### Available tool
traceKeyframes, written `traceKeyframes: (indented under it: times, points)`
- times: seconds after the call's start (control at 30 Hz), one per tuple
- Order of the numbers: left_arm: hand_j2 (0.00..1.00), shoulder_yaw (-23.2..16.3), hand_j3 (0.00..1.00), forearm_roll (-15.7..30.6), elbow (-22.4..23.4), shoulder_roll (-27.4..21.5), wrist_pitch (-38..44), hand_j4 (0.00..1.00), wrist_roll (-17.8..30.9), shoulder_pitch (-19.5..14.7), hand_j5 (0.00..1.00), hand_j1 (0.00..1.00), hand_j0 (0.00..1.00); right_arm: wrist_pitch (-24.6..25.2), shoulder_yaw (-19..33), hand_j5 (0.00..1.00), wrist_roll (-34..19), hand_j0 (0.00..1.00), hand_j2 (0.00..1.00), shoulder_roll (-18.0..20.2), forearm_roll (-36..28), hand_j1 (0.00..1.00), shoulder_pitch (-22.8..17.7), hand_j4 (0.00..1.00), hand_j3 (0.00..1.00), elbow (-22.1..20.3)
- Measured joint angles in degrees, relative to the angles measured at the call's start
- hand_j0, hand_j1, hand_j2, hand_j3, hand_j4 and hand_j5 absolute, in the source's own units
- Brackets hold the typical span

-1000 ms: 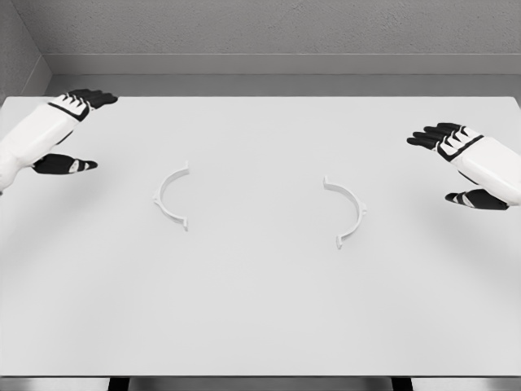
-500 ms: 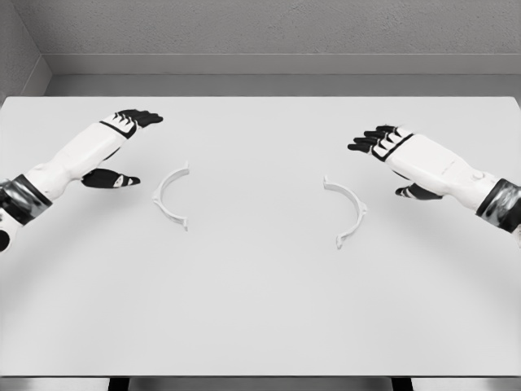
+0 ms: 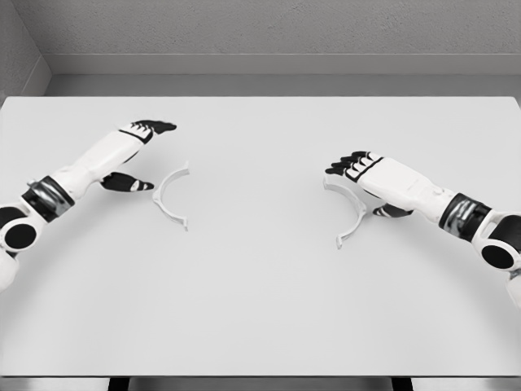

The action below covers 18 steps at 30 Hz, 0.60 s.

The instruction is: Assemble PVC drainage pipe clamps

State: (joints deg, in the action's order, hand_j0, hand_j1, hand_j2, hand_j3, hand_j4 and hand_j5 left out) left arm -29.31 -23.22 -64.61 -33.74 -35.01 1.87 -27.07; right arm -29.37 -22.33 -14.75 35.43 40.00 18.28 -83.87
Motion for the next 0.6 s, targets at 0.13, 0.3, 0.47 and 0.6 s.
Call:
traceKeyframes:
  times: [0.13, 0.3, 0.47, 0.6]
  points:
    - [1.00, -1.10, 1.00, 0.10, 0.54, 0.28, 0.00, 1.00, -0.02, 0.00, 1.00, 1.00, 1.00, 0.03, -0.18, 1.00, -0.04, 1.00, 1.00, -0.08, 0.03, 1.00, 0.00, 1.00, 1.00, 0.00]
    - [1.00, -1.51, 1.00, 0.11, 0.76, 0.30, 0.00, 1.00, -0.02, 0.00, 1.00, 1.00, 1.00, 0.31, -0.75, 1.00, 0.00, 1.00, 1.00, -0.40, 0.17, 1.00, 0.00, 1.00, 1.00, -0.08]
    - [1.00, -1.08, 1.00, 0.55, 0.82, -0.05, 0.00, 1.00, -0.07, -0.09, 1.00, 1.00, 1.00, 0.39, -0.91, 1.00, -0.04, 1.00, 1.00, -0.71, 0.32, 1.00, 0.00, 1.00, 1.00, -0.35]
    - [1.00, -0.31, 1.00, 0.92, 0.76, -0.26, 0.00, 1.00, -0.14, -0.09, 1.00, 1.00, 1.00, 0.40, -0.91, 1.00, -0.05, 1.00, 1.00, -0.78, 0.37, 1.00, 0.00, 1.00, 1.00, -0.88]
